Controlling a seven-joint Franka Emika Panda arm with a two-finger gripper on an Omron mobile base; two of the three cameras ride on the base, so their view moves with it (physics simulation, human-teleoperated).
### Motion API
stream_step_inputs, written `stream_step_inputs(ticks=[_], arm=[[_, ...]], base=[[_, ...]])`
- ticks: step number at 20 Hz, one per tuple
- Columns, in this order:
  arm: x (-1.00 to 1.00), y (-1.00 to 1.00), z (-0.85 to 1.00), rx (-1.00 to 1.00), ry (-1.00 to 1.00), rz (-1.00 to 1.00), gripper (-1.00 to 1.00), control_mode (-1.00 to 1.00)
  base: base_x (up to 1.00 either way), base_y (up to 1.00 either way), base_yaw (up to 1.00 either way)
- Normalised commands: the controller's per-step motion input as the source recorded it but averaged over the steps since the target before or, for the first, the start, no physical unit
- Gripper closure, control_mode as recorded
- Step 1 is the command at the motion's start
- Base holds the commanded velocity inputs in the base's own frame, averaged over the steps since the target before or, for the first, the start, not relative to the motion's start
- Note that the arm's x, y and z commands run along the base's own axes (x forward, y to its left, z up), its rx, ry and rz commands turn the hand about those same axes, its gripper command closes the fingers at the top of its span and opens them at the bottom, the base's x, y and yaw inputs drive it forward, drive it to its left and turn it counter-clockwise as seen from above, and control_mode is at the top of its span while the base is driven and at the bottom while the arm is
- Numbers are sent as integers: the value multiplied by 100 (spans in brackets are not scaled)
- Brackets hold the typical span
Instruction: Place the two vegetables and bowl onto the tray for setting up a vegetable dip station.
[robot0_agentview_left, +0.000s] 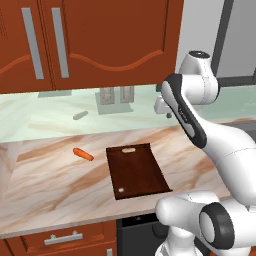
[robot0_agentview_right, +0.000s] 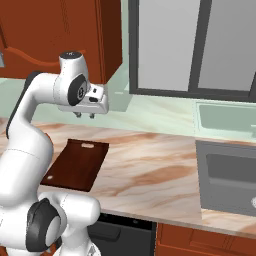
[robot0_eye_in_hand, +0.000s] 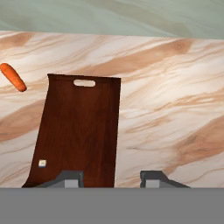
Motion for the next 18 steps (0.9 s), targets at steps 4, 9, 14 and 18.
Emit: stream_step_inputs(ticks=[4, 9, 14, 18], arm=[[0, 0, 0, 0, 0, 0, -100, 100], [0, 0, 0, 0, 0, 0, -100, 100], [0, 0, 0, 0, 0, 0, -100, 100], [0, 0, 0, 0, 0, 0, -100, 100]], base=[[0, 0, 0], [0, 0, 0], [0, 0, 0], [-16, -2, 1]])
